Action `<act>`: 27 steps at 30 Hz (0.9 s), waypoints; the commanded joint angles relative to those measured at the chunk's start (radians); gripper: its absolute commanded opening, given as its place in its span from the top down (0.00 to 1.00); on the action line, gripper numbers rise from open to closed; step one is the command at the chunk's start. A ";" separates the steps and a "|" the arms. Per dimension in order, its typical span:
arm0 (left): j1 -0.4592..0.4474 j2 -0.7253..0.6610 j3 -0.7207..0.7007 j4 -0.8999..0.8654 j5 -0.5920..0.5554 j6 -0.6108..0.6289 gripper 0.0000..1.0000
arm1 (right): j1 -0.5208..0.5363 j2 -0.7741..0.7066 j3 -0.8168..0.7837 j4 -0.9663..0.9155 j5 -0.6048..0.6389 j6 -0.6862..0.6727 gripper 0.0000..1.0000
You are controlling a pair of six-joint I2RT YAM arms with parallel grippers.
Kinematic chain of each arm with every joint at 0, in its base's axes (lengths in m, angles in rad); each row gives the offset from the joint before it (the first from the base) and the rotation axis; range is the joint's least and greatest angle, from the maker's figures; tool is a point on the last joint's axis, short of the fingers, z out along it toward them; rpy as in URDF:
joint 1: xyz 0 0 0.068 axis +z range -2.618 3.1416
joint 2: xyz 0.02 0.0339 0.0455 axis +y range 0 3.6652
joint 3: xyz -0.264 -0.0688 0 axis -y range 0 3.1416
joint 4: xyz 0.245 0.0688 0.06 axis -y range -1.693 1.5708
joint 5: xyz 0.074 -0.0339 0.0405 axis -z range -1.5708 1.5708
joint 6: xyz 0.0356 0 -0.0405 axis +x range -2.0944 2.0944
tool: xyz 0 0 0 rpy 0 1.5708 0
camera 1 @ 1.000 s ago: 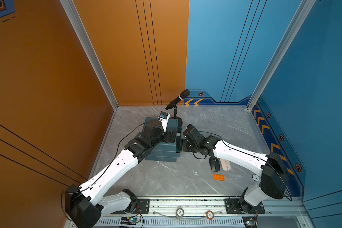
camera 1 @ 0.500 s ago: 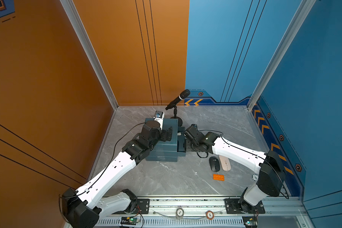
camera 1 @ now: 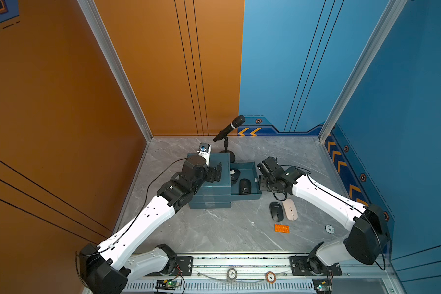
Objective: Take the mice out of the drawer
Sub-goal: Open the drawer in the storage box.
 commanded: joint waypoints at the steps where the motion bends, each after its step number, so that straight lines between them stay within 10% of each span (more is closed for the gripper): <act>1: 0.011 -0.012 -0.011 -0.001 -0.013 -0.009 0.02 | -0.012 -0.019 -0.007 -0.023 0.026 -0.030 0.39; 9: 0.017 -0.011 -0.011 -0.002 -0.012 -0.011 0.02 | 0.031 -0.085 0.064 0.046 -0.002 -0.079 0.39; 16: 0.032 -0.016 -0.011 -0.003 -0.018 -0.013 0.02 | 0.045 -0.111 0.117 0.083 -0.135 0.145 0.39; 27: 0.020 -0.053 -0.045 0.016 -0.050 0.029 0.02 | 0.102 0.100 0.295 -0.042 -0.256 0.153 0.41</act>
